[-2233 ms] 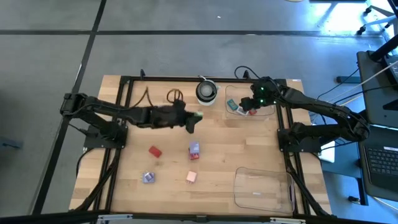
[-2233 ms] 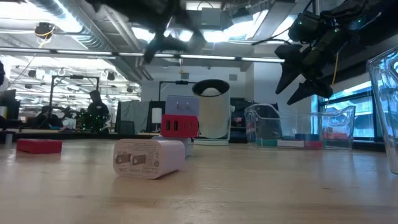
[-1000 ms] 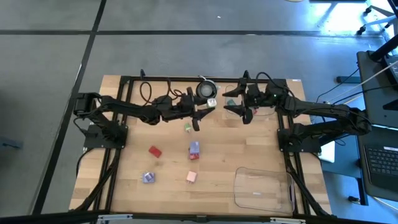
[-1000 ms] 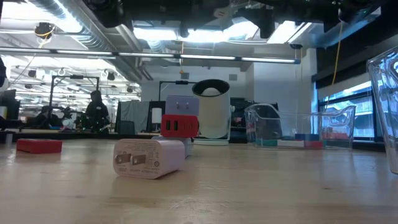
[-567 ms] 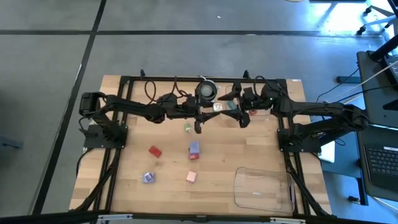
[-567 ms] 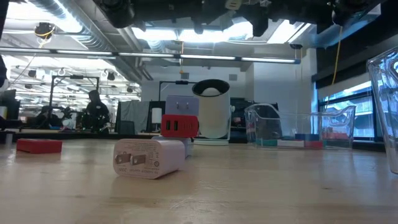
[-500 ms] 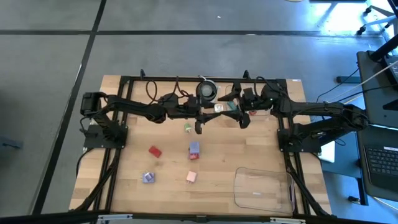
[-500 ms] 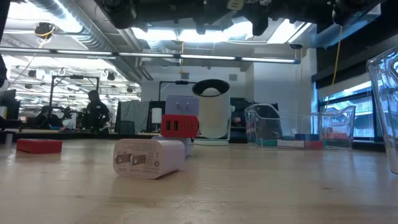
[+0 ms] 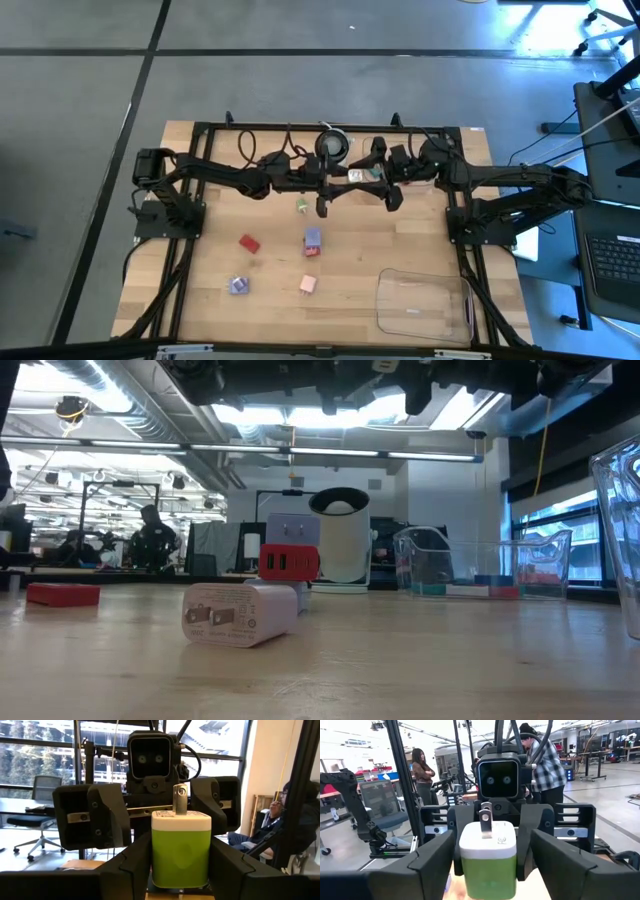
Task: Pick & Place Office items
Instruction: Put the bottom green charger adapter into the bottom transparent bin
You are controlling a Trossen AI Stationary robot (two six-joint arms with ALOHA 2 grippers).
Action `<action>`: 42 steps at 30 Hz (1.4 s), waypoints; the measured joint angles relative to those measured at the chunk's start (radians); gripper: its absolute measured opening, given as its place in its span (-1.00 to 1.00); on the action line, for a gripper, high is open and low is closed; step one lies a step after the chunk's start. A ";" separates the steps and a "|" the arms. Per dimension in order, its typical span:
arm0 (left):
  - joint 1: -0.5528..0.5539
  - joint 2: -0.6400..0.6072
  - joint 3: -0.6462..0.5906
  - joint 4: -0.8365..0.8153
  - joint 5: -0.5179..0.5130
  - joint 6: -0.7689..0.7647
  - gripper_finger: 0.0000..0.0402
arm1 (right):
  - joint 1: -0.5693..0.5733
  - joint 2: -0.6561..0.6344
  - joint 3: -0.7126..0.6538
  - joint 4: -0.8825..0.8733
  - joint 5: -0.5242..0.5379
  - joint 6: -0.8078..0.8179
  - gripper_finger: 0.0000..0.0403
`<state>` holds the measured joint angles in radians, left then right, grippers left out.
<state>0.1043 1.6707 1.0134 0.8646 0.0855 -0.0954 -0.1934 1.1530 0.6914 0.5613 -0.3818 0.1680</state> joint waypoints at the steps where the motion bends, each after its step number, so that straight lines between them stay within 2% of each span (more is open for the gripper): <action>1: 0.000 0.000 0.000 0.000 0.000 -0.005 -0.24 | 0.001 0.000 0.000 0.000 0.001 0.000 0.27; 11: 0.000 0.000 0.000 -0.003 -0.013 -0.020 -0.24 | 0.000 0.004 0.000 0.005 0.002 0.016 0.01; 18: -0.001 0.000 -0.002 -0.004 -0.040 -0.065 -0.24 | 0.005 0.003 0.001 0.005 0.004 -0.003 -0.25; 27: -0.002 0.000 -0.002 -0.003 -0.056 -0.089 -0.17 | 0.007 0.003 0.001 0.002 0.004 0.004 -0.25; 36: -0.001 0.000 0.000 -0.013 -0.067 -0.213 0.07 | -0.004 -0.017 0.001 -0.021 0.000 0.007 -0.26; 42: 0.003 -0.002 0.001 -0.085 -0.082 -0.298 0.27 | -0.033 -0.068 0.000 -0.148 -0.010 -0.017 -0.26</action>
<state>0.1078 1.6688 1.0142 0.7794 0.0036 -0.3931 -0.2263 1.0847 0.6918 0.4136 -0.3915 0.1513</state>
